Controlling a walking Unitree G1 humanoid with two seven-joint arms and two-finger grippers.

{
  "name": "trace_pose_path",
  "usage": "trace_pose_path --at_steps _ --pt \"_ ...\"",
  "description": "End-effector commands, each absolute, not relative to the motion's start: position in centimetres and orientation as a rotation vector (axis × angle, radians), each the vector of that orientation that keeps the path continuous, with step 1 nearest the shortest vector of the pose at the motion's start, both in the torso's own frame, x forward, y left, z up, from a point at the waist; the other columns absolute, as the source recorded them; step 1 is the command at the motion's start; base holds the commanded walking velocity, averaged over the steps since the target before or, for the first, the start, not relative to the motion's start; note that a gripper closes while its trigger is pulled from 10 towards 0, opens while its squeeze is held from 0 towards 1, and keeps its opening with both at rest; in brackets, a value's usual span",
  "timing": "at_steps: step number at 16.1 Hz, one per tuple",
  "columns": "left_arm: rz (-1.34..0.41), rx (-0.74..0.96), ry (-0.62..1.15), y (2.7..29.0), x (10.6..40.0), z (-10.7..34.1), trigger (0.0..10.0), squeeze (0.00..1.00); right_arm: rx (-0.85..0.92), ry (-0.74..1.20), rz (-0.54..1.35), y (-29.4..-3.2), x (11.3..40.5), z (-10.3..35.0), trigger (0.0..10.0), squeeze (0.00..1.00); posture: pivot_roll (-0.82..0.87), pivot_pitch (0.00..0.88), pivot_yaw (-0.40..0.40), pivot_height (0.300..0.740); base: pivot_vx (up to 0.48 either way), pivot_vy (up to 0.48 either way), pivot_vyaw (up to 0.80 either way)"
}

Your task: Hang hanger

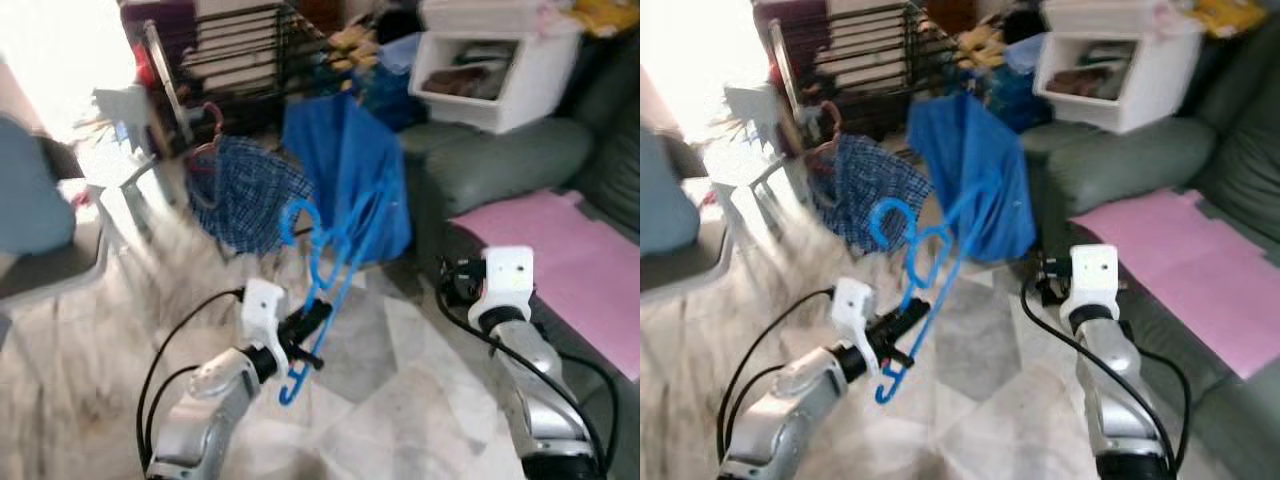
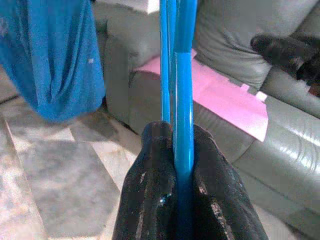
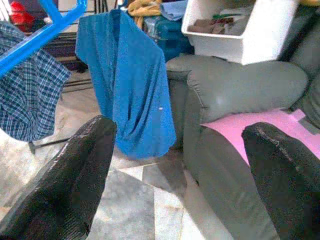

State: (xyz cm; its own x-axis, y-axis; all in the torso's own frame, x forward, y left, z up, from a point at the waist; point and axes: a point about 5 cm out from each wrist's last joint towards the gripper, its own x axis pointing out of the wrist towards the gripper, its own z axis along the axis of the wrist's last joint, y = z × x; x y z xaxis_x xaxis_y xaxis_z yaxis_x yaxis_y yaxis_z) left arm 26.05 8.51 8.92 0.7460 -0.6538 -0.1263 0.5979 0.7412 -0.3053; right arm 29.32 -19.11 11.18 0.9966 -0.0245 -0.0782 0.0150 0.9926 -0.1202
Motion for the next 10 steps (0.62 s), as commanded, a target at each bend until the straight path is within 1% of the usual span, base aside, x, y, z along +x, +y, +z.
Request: trace_pose_path --at_steps 1,7,10 --pt "-0.671 -0.211 0.189 9.39 26.44 9.88 10.0 0.00 -0.110 0.066 0.020 -18.10 29.41 11.45 10.0 0.00 -0.15 0.000 0.055 0.740 0.000 0.000 0.00" --pt "-0.702 -0.154 0.190 9.22 26.01 9.98 10.0 0.00 -0.131 0.088 0.033 -17.99 29.33 11.02 10.0 0.00 -0.14 0.000 0.062 0.740 0.000 0.000 0.00" --pt "-0.747 -0.069 0.188 9.28 26.19 9.98 10.0 0.00 -0.168 0.080 0.057 -17.54 29.43 11.18 10.0 0.00 -0.14 0.000 0.061 0.740 0.000 0.000 0.00"
